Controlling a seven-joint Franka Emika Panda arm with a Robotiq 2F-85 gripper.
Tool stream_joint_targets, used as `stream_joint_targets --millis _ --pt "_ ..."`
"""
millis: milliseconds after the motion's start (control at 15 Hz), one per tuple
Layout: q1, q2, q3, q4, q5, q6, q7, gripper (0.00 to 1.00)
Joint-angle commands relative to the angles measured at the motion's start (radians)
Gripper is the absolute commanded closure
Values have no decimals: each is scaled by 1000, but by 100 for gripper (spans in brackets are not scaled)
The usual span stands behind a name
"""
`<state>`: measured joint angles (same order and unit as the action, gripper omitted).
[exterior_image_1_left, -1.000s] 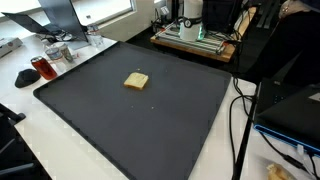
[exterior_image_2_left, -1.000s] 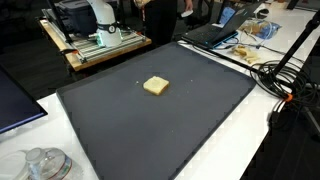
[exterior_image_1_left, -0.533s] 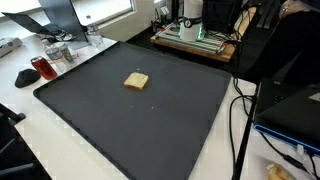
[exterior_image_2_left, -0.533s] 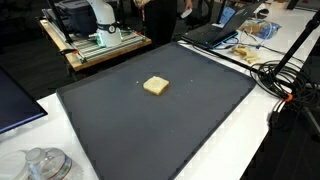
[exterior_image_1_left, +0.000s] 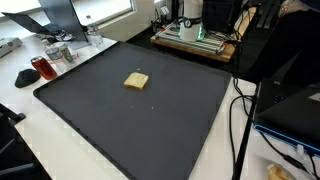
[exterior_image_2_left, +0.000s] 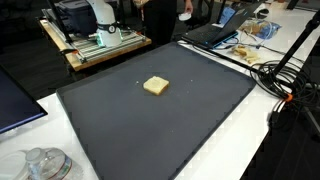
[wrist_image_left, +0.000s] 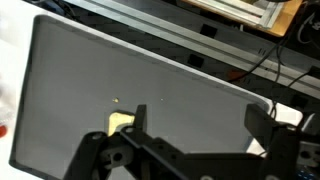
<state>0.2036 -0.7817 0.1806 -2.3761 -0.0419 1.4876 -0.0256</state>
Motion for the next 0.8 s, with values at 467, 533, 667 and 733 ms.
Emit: stream_joint_targets --millis 467,533,667,733 --pt "152 34 -13 25 180 104 -215 0" --pt "158 36 -24 20 189 104 -246 0" --pt "162 39 -44 15 200 98 -302 0" --pt "162 43 -56 15 206 94 -328 0"
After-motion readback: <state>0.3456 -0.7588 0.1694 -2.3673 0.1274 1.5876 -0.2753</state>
